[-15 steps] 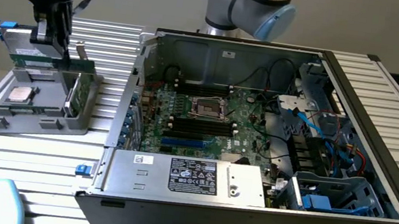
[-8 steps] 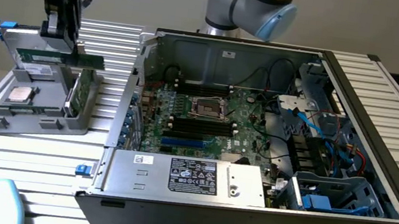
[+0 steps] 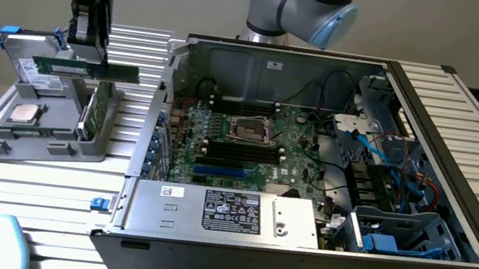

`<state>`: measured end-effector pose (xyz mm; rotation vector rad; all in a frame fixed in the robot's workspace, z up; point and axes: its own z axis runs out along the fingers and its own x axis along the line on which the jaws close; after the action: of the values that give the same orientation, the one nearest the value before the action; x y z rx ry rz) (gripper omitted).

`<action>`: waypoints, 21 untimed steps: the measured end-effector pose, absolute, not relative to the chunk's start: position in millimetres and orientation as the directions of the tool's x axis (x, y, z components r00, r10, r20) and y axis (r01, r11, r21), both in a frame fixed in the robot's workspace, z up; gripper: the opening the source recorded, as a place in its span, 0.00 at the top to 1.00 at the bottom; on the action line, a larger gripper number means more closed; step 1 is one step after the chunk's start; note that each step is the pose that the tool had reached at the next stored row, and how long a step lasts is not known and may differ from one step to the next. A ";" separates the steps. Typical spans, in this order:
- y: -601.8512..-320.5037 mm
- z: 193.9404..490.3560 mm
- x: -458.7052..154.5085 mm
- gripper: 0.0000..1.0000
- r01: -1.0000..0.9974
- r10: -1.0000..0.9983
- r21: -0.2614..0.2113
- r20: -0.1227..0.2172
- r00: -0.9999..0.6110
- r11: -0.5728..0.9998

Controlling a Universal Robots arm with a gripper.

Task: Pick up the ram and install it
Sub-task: 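Pick up the ram and move it above insertion slot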

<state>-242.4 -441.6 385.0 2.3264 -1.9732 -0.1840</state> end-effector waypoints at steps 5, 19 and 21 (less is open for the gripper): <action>-444.4 387.2 -226.4 0.86 -0.975 -0.986 0.148 -0.041 0.160 -0.165; -452.2 392.9 -182.6 0.86 -0.972 -0.986 0.163 -0.054 0.159 -0.166; -453.3 393.6 -176.3 0.86 -0.972 -0.986 0.165 -0.056 0.159 -0.167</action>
<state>-176.3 -453.3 393.6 2.3214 -1.9668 -0.2295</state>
